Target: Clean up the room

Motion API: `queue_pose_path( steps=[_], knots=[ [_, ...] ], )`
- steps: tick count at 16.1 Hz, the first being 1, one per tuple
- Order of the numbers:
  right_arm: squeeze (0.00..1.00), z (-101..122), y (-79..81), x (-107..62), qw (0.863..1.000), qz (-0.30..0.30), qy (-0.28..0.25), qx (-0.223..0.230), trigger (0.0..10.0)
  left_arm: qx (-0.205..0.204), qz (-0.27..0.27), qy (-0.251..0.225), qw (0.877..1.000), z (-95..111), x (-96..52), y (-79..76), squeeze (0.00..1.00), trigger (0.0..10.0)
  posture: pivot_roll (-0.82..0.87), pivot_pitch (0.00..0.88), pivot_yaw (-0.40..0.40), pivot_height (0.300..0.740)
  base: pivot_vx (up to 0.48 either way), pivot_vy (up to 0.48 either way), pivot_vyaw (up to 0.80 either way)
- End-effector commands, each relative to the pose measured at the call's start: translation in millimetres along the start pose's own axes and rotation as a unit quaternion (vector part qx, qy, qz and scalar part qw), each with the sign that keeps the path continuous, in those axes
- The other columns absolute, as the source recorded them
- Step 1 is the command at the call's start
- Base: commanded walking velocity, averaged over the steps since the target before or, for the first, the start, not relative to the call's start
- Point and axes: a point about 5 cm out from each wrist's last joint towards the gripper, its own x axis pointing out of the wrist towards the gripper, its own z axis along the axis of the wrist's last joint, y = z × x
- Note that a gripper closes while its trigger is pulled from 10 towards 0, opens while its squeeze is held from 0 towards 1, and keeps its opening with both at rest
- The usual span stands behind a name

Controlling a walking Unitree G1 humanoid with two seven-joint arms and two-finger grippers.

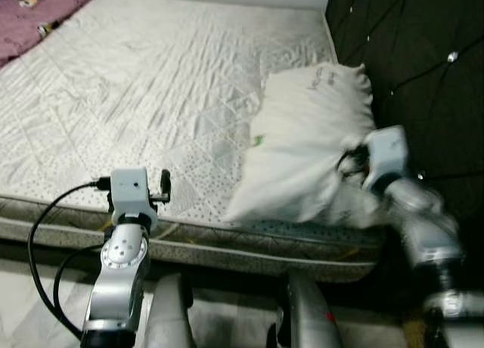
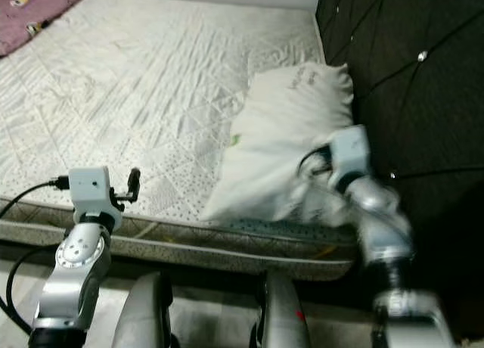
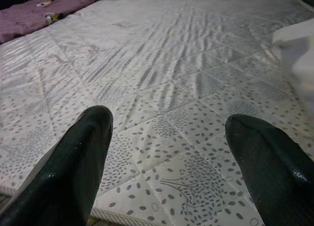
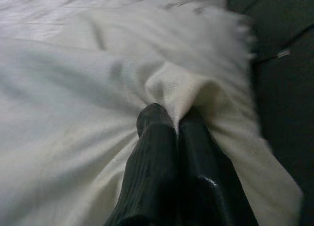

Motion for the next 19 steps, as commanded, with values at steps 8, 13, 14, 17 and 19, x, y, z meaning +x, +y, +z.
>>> queue_pose_path(
  steps=[8,13,14,17,19],
  knots=[
    [0.0,9.5,-48.1,1.8,0.996,-0.079,-0.019,0.022,0.0,0.001,0.009,-0.007,1.0,2.5,1.9,3.2,0.0,10.0,0.08,0.0,-0.03,0.582,0.0,0.0,0.0],
    [0.0,-43.3,-10.8,-18.5,0.998,-0.031,0.034,0.043,0.0,0.002,0.003,-0.007,1.0,2.7,3.2,0.7,0.0,10.0,0.07,0.0,-0.022,0.582,0.0,0.0,0.0],
    [0.0,-49.9,-3.2,-20.6,0.998,-0.026,0.041,0.047,0.0,0.002,0.001,-0.007,1.0,2.8,3.9,-0.2,0.0,10.0,0.06,0.0,-0.023,0.582,0.0,0.0,0.0],
    [1.0,-62.3,18.1,-24.9,0.997,-0.019,0.059,0.038,10.0,0.001,0.002,-0.009,1.0,3.5,4.6,-0.1,0.0,10.0,0.07,0.0,-0.027,0.582,0.0,0.0,0.0],
    [1.0,-63.1,14.5,-26.8,0.996,-0.045,0.068,0.023,10.0,0.001,0.004,-0.01,1.0,2.9,3.3,1.6,0.0,10.0,0.08,0.0,-0.031,0.582,0.0,0.0,0.0]
  ],
)
